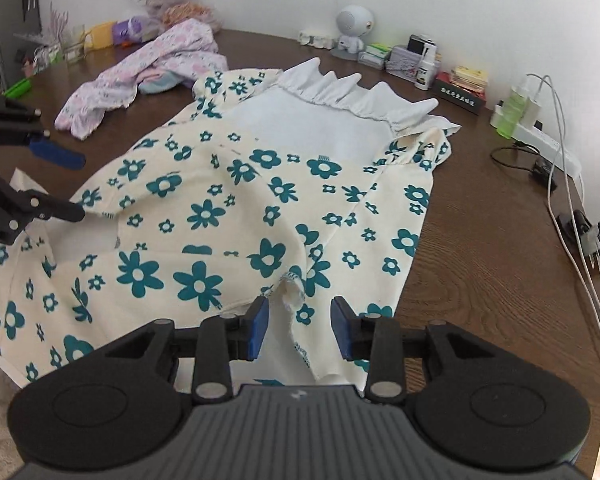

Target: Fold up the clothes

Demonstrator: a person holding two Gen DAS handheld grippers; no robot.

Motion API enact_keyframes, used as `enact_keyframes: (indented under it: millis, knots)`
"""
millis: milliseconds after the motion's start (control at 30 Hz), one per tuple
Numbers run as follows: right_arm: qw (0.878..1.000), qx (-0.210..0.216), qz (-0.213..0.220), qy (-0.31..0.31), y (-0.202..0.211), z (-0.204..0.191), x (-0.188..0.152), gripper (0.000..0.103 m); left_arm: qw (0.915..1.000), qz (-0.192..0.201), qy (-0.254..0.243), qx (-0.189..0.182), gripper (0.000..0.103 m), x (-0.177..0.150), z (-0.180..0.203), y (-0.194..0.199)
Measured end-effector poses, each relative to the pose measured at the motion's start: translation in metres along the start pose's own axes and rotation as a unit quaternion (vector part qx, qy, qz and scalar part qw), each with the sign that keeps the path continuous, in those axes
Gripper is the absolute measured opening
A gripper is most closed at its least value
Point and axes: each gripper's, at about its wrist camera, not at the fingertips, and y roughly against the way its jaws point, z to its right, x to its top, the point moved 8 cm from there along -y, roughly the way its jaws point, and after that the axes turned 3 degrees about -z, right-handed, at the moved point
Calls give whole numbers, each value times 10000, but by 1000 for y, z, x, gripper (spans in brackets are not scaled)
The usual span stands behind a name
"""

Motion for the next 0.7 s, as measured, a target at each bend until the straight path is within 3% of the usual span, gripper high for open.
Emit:
enact_keyframes:
  millis: [33, 100, 133, 167, 400, 433, 500, 567, 600, 667, 700]
  knots:
    - [9999, -28, -55, 118, -4, -2, 0, 23, 10000, -29, -73, -36, 50, 0, 2, -3]
    - [9996, -98, -98, 254, -9, -4, -1, 19, 9998, -53, -182, 9, 35, 0, 3, -8]
    - [9994, -142, -85, 302, -9, -3, -3, 10, 9996, -78, -253, 89, 14, -1, 2, -10]
    - [9992, -190, -80, 335, -10, -1, -4, 4, 9993, -101, -328, 172, 3, -3, 0, -13]
    - [9933, -754, -148, 868, 1, 3, -21, 1, 9991, -114, -64, 392, 3, -17, -24, -7]
    - [9920, -780, -106, 983, 2, -1, -20, 2, 9992, -106, -61, 383, 9, -17, -24, -6]
    - [9923, -633, -18, 1064, 5, -8, -19, 12, 9991, -89, -132, 386, 15, -16, -20, -6]
    - [9909, -696, -44, 1150, 3, -9, -20, 15, 9983, -60, -289, 507, 10, -15, -18, -8]
    - [9898, -767, -73, 1202, 2, -8, -21, 14, 9977, -55, -354, 584, 4, -15, -18, -9]
    - [9872, -908, -130, 1305, -2, -6, -23, 1, 9977, -66, -324, 586, 2, -18, -22, -9]
    - [9860, -983, -149, 1340, -3, -4, -24, 1, 9977, -85, -288, 614, 2, -20, -26, -8]
